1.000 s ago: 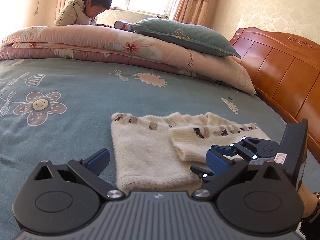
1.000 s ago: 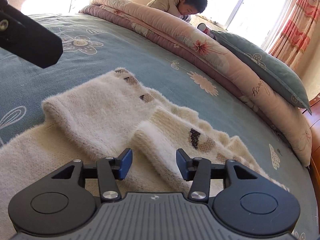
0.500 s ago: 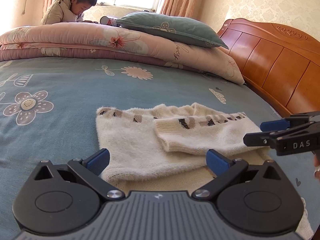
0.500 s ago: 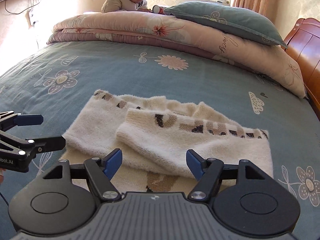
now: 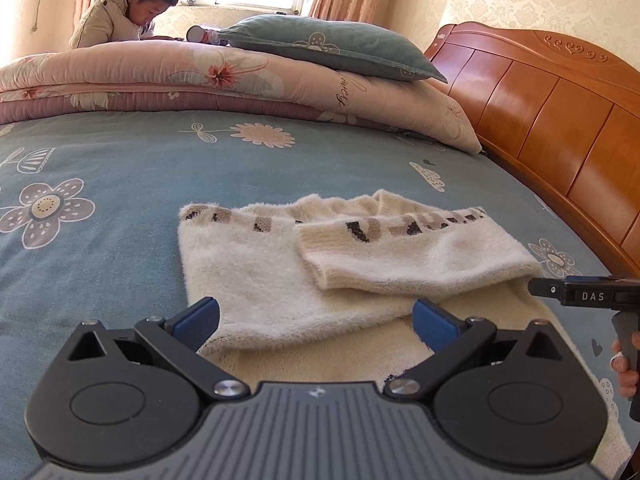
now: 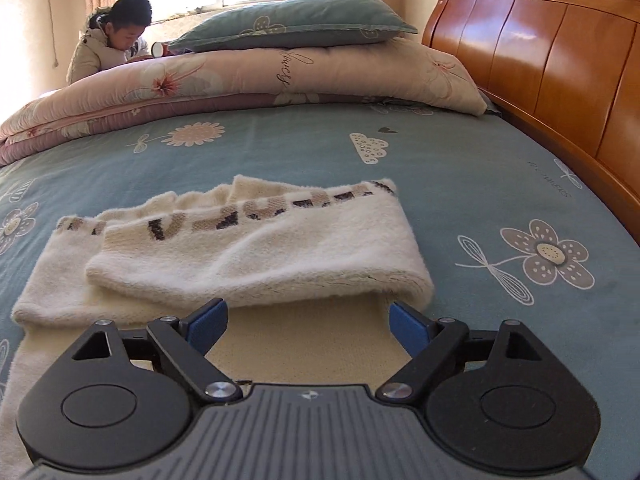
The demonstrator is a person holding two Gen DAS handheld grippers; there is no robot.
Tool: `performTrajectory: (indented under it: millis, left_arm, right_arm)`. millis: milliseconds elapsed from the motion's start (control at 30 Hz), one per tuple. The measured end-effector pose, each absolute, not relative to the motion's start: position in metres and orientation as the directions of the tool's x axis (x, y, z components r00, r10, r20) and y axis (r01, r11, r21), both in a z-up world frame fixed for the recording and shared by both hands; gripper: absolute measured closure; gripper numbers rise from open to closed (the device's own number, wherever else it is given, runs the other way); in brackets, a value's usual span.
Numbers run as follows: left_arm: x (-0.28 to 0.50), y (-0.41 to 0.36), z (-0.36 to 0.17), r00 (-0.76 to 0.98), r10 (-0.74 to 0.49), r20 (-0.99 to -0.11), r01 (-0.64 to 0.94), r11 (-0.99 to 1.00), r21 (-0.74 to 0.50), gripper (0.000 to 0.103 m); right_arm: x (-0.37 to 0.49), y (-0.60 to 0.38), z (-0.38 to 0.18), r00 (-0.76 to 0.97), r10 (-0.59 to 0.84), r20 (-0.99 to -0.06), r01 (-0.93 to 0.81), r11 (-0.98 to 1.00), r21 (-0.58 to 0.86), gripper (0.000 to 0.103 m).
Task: Fold clothes
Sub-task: 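Lay the sleeve on the sweater body and open the right gripper, then move the left gripper to the sweater side edge and grasp it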
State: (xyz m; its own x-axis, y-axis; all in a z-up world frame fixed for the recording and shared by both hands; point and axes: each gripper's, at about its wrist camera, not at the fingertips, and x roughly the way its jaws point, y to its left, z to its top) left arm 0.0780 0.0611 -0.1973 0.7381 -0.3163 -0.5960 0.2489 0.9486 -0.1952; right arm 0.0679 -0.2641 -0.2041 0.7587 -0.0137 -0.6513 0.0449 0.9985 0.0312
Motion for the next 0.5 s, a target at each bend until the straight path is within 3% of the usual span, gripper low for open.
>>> performTrajectory:
  millis: [200,500]
  left_arm:
    - [0.082,0.050,-0.212,0.727,-0.294,-0.621,0.248,0.955,-0.161,0.001]
    - [0.080,0.015,-0.228,0.727,-0.267,-0.633,0.283,0.956,-0.078,0.001]
  right_arm:
    - [0.068,-0.290,-0.255,0.771,-0.125,-0.624,0.156,0.988,-0.006,0.008]
    - [0.084,-0.327,-0.268,0.821,-0.215,-0.528,0.226,0.973,-0.044,0.005]
